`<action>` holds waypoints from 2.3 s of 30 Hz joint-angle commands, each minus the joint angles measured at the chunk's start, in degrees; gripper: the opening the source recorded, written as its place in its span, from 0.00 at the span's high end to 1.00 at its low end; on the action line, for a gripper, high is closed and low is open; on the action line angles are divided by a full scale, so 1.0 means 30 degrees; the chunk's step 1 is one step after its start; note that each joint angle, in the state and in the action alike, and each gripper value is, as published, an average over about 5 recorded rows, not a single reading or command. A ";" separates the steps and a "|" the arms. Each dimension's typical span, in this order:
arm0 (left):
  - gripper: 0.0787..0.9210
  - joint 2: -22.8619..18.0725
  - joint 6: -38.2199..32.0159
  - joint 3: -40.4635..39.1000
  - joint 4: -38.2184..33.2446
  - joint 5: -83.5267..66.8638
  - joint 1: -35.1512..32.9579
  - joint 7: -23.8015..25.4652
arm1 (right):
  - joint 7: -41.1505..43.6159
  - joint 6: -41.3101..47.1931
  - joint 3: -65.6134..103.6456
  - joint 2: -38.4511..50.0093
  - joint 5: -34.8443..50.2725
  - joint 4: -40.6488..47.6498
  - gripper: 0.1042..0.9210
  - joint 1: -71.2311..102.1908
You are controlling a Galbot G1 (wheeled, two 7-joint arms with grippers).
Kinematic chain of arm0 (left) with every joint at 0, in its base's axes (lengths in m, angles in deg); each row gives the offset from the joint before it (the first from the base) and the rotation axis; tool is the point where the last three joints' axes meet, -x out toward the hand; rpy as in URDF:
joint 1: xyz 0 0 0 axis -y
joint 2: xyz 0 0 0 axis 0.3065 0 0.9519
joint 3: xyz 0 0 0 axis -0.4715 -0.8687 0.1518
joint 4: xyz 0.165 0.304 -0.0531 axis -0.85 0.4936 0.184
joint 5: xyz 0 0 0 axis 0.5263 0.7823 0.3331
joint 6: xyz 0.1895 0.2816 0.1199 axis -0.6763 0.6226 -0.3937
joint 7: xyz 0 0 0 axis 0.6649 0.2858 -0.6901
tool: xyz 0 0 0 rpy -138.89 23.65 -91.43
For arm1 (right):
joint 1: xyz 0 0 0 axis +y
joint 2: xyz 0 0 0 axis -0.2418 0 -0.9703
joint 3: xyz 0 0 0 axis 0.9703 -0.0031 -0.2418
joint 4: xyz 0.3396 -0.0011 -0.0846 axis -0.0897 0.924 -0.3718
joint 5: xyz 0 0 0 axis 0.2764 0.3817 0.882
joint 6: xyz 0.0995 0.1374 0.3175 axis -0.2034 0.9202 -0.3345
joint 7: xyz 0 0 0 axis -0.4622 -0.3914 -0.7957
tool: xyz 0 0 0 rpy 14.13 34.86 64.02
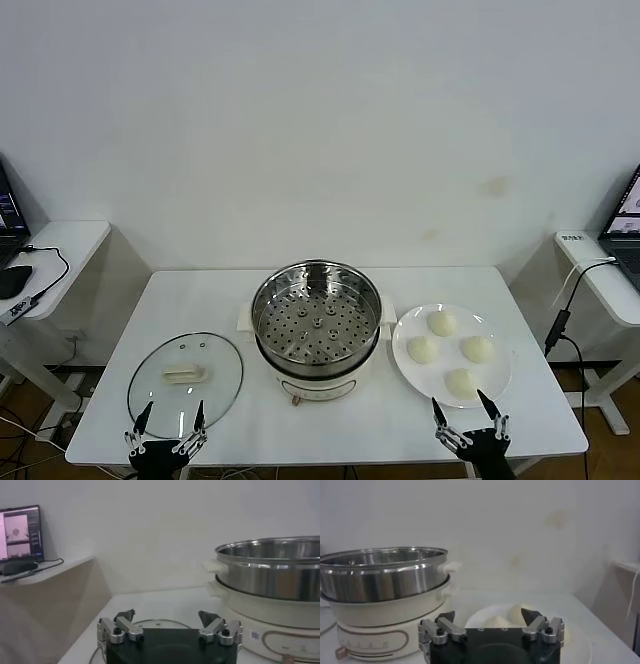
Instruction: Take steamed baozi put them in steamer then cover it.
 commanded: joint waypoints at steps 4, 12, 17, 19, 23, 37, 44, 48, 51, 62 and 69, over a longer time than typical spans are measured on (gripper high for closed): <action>0.12 0.0151 0.0355 0.0276 0.0107 0.0725 0.0187 0.0132 | -0.0173 0.0440 0.1200 0.2472 -0.5040 0.1011 0.12 -0.2531; 0.12 0.0380 0.0207 0.0268 -0.0054 0.1371 0.0729 0.0155 | 0.2134 0.2016 0.2221 0.7284 -1.0000 0.3318 0.12 -0.6499; 0.12 0.0327 0.0216 0.0193 -0.0101 0.1830 0.0872 0.0201 | 0.4763 0.2466 0.1788 1.1018 -1.0652 0.5141 0.12 -0.8468; 0.12 0.0259 0.0216 0.0091 -0.0077 0.2054 0.0971 0.0204 | 0.5977 0.2500 0.1369 1.2461 -1.0718 0.5894 0.12 -0.9157; 0.12 0.0107 0.0221 -0.0080 0.0002 0.2421 0.1225 0.0125 | 0.8818 0.2636 0.0404 1.5066 -1.0251 0.7124 0.12 -1.0493; 0.12 0.0165 0.0251 -0.0160 0.0335 0.3157 0.1844 -0.0092 | 1.4836 0.3501 -1.6216 1.6243 -0.6119 1.2414 0.12 -2.6705; 0.12 0.0203 0.0311 -0.0040 0.0348 0.3205 0.2185 -0.0090 | 1.7501 0.3199 -2.3070 1.3905 -0.6594 1.6009 0.12 -3.2665; 0.12 0.0186 0.0372 0.0003 0.0334 0.3135 0.2401 -0.0078 | 1.8023 0.3220 -2.4801 1.2442 -0.7216 1.7524 0.12 -3.3808; 0.12 0.0153 0.0393 0.0046 0.0330 0.3120 0.2489 -0.0074 | 1.7831 0.3254 -2.5222 1.1190 -0.7534 1.8617 0.12 -3.4124; 0.12 -0.0005 0.0395 0.0498 -0.0007 0.3070 0.2385 -0.0055 | 1.7917 0.3009 -2.5744 0.7794 -0.9246 2.2215 0.12 -3.4742; 0.12 0.0050 0.0363 0.0877 -0.0038 0.2957 0.2237 -0.0072 | 1.8048 0.2994 -2.5706 0.6901 -0.9717 2.3295 0.12 -3.4618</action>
